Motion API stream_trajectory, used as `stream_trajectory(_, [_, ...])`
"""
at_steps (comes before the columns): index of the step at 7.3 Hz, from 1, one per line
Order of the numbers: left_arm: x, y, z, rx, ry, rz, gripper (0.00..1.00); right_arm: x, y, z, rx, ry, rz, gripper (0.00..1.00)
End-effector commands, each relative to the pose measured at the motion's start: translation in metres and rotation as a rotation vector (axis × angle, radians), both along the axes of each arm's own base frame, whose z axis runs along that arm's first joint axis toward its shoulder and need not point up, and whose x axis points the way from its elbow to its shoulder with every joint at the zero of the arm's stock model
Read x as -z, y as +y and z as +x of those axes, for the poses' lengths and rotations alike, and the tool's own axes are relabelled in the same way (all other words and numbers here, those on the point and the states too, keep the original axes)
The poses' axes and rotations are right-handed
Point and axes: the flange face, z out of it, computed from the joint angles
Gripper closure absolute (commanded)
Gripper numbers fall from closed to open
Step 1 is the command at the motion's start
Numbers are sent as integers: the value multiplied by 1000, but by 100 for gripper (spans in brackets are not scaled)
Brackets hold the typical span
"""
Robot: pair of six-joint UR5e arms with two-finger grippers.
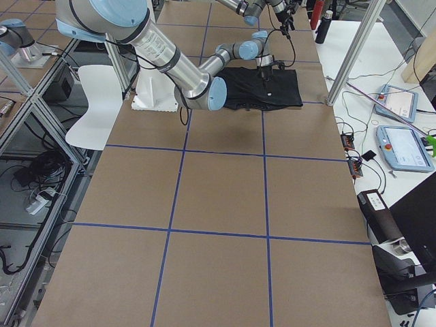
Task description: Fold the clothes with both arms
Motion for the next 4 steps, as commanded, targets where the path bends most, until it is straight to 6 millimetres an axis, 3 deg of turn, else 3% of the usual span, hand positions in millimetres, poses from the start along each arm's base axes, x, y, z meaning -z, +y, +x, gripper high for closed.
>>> stream_trajectory(1, [1,0,0,0,0,0,0,19,64,-40,-44,-72,-55,0])
stream_trajectory(3, [1,0,0,0,1,1,0,8,130,-82,-49,4,-106,0])
stream_trajectory(4, [1,0,0,0,1,1,0,11,145,-88,-39,51,-114,0])
